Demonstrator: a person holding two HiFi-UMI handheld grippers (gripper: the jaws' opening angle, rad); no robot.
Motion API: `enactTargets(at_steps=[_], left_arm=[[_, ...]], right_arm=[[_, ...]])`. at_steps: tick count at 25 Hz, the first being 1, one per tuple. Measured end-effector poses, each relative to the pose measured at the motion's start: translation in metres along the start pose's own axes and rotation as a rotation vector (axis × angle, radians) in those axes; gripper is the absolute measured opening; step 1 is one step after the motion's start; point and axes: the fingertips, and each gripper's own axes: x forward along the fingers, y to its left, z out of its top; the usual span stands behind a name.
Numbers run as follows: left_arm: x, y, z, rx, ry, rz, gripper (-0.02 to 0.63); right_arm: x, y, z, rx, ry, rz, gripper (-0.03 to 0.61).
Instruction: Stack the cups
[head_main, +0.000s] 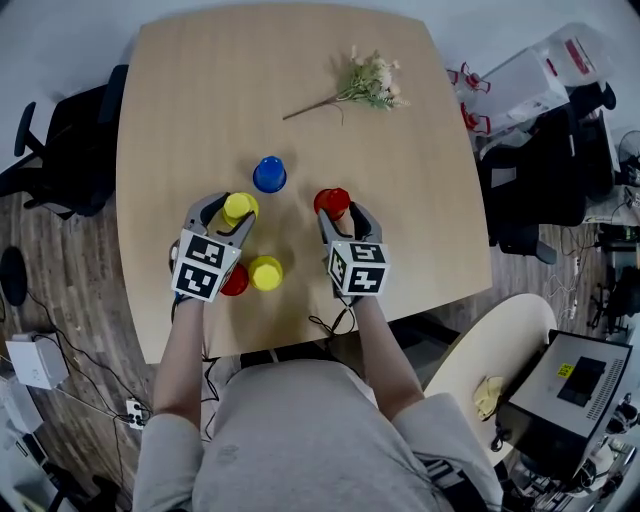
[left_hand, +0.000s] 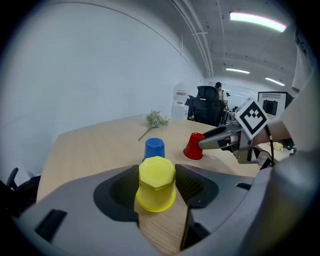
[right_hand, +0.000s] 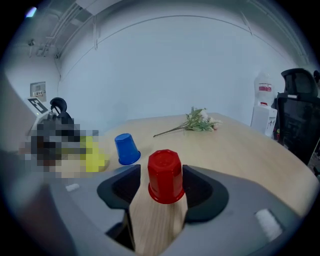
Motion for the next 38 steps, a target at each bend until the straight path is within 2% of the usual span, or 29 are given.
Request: enactTargets(at_steps=[4, 8, 19, 27, 31, 38], left_arm=[[-0.014, 0.007, 0.015, -0.007, -0.052, 0.027, 0.233], [-0.031, 0.017, 0.022, -0.016, -0.089, 0.062, 0.233], [-0.109, 0.039, 0.027, -0.05, -0.212, 0.184, 0.233], [-0.164, 0.035, 0.004, -0.105, -0.274, 0.216, 0.233], [-0.182, 0.02, -0.015, -0.117, -0.277, 0.208, 0.233], [-0.2, 0.008, -0.054, -0.141, -0.242, 0.213, 0.233]], right_arm=[[0.014, -0.01, -0.005, -0.003, 0.019, -0.033, 0.265], [0.015, -0.007, 0.001, -0.038, 0.004, -0.018, 0.242], [-0.043, 0.087, 0.045, -0.12, -0.064, 0.192, 0.239], [-0.084, 0.161, 0.047, -0.211, -0.081, 0.291, 0.239], [-0.099, 0.187, 0.03, -0.206, -0.067, 0.329, 0.239], [-0.111, 0.214, 0.001, -0.223, -0.033, 0.334, 0.241]])
